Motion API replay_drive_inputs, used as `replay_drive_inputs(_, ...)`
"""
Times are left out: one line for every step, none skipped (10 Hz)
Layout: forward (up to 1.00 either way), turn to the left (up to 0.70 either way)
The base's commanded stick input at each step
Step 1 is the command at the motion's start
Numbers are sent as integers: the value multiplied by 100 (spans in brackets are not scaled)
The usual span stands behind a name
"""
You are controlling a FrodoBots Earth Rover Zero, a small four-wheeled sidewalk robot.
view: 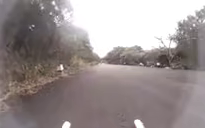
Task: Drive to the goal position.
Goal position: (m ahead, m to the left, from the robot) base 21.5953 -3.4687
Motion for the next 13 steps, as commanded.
replay_drive_inputs(50, 0)
replay_drive_inputs(50, 0)
replay_drive_inputs(50, 0)
replay_drive_inputs(50, 0)
replay_drive_inputs(50, 0)
replay_drive_inputs(50, 0)
replay_drive_inputs(50, 0)
replay_drive_inputs(50, 0)
replay_drive_inputs(50, 0)
replay_drive_inputs(50, 0)
replay_drive_inputs(50, 0)
replay_drive_inputs(50, 0)
replay_drive_inputs(50, 0)
